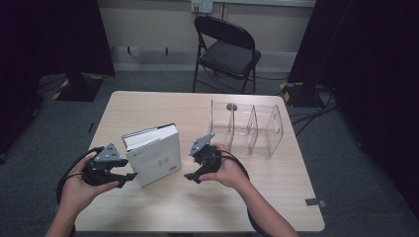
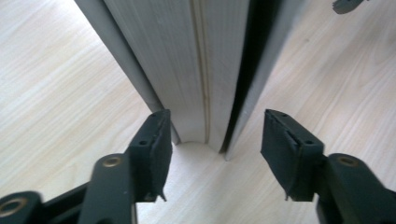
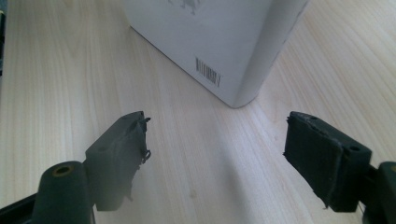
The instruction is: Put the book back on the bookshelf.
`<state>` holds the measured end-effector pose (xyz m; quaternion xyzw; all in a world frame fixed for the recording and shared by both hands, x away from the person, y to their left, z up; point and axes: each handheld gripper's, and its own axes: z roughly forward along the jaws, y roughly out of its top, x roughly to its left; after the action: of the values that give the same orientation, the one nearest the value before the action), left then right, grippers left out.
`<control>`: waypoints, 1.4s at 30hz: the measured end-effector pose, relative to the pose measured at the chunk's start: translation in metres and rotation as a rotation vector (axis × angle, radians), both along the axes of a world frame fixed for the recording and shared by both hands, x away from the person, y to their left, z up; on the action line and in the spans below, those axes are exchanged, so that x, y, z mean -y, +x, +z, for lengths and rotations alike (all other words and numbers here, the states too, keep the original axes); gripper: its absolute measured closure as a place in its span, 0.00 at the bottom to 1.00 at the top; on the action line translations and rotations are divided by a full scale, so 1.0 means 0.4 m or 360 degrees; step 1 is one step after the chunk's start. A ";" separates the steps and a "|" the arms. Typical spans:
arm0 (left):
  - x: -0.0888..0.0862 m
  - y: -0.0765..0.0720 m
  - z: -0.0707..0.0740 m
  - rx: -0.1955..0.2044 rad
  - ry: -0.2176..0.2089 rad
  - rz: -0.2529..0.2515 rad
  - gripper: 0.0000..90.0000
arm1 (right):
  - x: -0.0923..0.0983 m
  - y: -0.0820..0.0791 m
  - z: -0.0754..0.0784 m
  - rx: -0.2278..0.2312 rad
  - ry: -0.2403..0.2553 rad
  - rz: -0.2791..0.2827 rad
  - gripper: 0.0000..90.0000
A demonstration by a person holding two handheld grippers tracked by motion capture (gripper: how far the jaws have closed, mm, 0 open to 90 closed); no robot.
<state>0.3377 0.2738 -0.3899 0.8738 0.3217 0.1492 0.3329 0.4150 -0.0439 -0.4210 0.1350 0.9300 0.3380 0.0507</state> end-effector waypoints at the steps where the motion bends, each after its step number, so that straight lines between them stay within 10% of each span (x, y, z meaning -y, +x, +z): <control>1: -0.002 -0.001 -0.002 -0.0006 -0.0001 0.0000 0.44 | -0.001 0.002 0.003 -0.0002 0.0008 0.0002 0.22; 15: -0.012 -0.010 -0.066 -0.0049 -0.0044 0.0053 0.25 | -0.005 0.025 0.058 0.0006 -0.0017 0.0025 0.23; 42: -0.009 -0.027 -0.176 -0.0108 -0.0025 0.0050 0.20 | -0.063 0.067 0.153 0.0039 0.0000 0.0071 0.23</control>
<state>0.3267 0.2772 -0.4604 0.8706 0.3475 0.1222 0.3263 0.4420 -0.0188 -0.3599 0.1101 0.9321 0.3407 0.0544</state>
